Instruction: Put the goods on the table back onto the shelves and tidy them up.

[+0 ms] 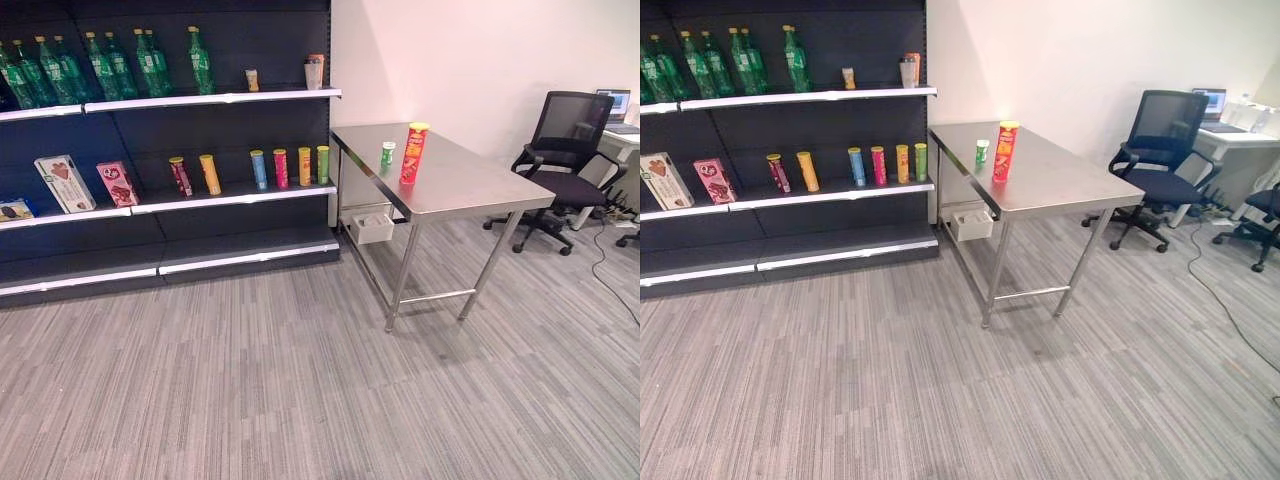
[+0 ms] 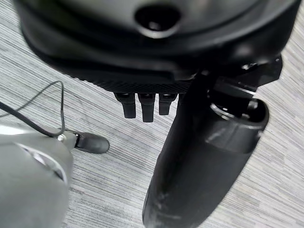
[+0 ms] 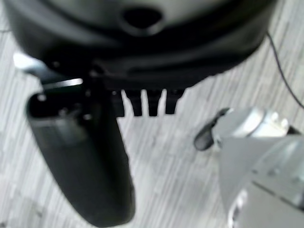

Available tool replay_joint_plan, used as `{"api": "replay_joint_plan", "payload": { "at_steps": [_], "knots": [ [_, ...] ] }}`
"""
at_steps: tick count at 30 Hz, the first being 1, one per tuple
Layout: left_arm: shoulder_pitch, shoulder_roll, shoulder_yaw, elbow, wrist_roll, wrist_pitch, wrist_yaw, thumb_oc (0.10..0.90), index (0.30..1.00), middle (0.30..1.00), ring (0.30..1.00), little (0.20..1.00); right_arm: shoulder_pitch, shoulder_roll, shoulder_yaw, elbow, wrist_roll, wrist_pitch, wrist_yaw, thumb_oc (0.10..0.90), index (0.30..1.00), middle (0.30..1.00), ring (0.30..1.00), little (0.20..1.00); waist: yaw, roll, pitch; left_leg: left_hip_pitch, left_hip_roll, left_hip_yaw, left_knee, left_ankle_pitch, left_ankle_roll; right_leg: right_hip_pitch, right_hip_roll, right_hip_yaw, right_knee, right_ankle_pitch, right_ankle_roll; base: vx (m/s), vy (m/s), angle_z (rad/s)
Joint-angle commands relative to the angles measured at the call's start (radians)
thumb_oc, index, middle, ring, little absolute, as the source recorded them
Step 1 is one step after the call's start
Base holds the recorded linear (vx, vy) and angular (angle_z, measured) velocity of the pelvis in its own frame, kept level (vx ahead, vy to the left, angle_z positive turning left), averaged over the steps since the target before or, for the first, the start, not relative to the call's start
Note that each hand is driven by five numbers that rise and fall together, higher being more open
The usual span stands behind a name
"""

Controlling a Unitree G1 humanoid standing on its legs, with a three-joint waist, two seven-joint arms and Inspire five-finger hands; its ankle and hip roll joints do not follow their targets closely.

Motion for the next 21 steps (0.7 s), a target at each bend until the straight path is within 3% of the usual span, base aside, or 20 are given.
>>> {"api": "replay_joint_plan", "payload": {
  "at_steps": [1,21],
  "knots": [
    [-0.042,0.005,0.021,0.026,-0.019,-0.040,0.013,0.800,0.900,0.900,0.900,0.900,-0.090,-0.021,-0.056,0.138,-0.003,-0.046,-0.040,0.800,0.900,0.900,0.900,0.900,-0.011,-0.034,-0.004,0.028,0.077,-0.014,-0.010,-0.045,-0.076,0.027,-0.093,0.013,-0.167,0.228,0.086,0.00,0.000,0.00],
    [-0.054,-0.012,-0.042,0.009,0.016,-0.058,0.006,0.800,0.900,0.900,0.900,0.900,-0.098,-0.001,0.094,0.159,-0.110,-0.059,-0.061,0.800,0.900,0.900,0.900,0.900,0.008,-0.031,0.008,0.035,0.082,-0.031,-0.010,-0.043,-0.080,0.048,-0.087,-0.001,-0.167,0.215,0.078,0.00,-0.003,0.01]
  ]
}}
